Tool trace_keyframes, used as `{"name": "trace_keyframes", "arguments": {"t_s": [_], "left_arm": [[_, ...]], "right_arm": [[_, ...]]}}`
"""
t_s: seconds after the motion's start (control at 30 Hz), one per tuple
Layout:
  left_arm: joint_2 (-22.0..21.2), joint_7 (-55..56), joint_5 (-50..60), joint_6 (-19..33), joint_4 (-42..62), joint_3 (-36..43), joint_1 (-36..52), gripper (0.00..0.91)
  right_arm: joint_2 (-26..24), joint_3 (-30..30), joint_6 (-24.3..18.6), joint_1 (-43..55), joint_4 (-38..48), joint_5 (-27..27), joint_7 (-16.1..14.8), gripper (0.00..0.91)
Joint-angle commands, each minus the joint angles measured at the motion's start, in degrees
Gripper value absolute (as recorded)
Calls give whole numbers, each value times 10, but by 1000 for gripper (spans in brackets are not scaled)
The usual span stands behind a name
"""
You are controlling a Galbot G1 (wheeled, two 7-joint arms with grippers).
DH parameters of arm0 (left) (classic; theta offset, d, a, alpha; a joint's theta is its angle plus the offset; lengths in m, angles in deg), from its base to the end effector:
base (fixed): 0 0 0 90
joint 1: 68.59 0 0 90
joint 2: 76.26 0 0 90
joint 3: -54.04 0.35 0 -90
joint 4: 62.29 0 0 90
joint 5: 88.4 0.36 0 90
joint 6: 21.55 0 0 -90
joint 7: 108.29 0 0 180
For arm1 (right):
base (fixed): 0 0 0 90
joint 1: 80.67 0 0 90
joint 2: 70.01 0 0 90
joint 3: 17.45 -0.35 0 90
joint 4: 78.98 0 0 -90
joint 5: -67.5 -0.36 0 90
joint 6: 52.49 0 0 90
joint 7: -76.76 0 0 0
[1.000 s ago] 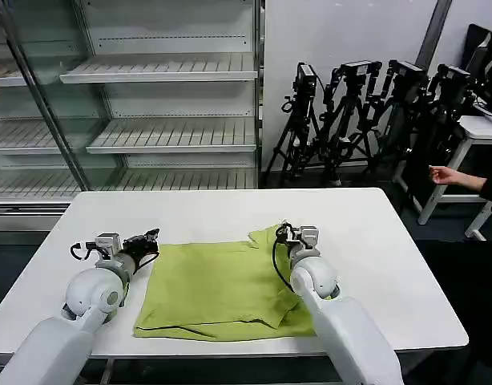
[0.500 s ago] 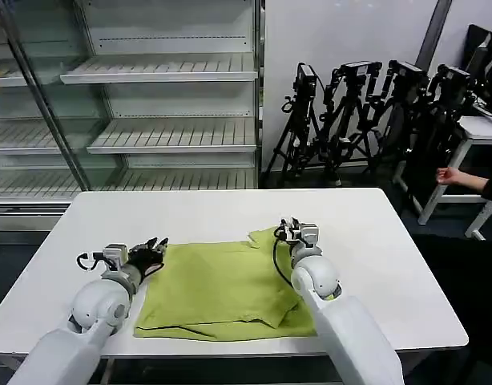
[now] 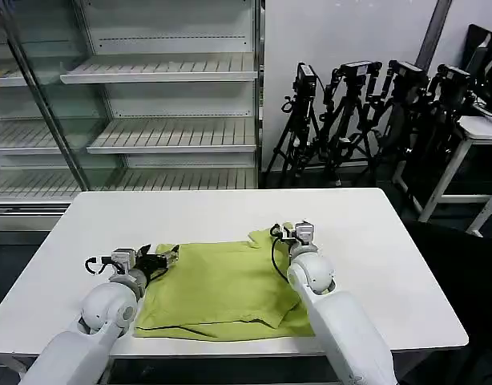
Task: Fold and organize the clothes.
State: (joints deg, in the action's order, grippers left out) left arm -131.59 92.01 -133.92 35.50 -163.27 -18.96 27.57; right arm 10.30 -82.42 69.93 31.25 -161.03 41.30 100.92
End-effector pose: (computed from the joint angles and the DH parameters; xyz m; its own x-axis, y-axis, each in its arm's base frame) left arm 0.3672 0.0751 -0.2523 -0.8711 0.0560 0.4879 0.0576 0.9983 -0.0118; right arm 0.4563 0.0814 -0.2686 -0.9029 -0.0261 0.4290 -0.0433 0.9986 -0.0304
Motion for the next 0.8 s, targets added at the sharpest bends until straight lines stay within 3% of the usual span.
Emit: {"name": "trace_keyframes", "arguments": {"t_s": [0.03, 0.1, 0.17, 0.2, 0.23, 0.27, 0.37, 0.8], "left_arm": [[-4, -1, -5, 0, 20, 2, 9, 846], [-5, 0, -7, 1, 26, 4, 12, 433], [-6, -1, -7, 2, 31, 6, 15, 212], [-6, -1, -7, 3, 31, 7, 16, 171], [-7, 0, -8, 3, 33, 7, 17, 121], [-8, 0, -9, 3, 35, 8, 18, 91], [-11, 1, -11, 2, 35, 9, 18, 71], [-6, 1, -21, 5, 23, 2, 8, 50]], "right_arm": [[9, -11, 7, -4, 12, -51, 11, 907], [10, -12, 7, -7, 12, -59, 12, 826], [11, -13, 7, -7, 15, -65, 13, 695], [12, -14, 7, -6, 16, -72, 14, 645], [13, -15, 7, -6, 18, -76, 15, 474], [14, -16, 7, -5, 20, -78, 16, 161], [14, -17, 7, -4, 22, -85, 15, 0], [12, -14, 6, -11, 10, -89, 7, 0]]}}
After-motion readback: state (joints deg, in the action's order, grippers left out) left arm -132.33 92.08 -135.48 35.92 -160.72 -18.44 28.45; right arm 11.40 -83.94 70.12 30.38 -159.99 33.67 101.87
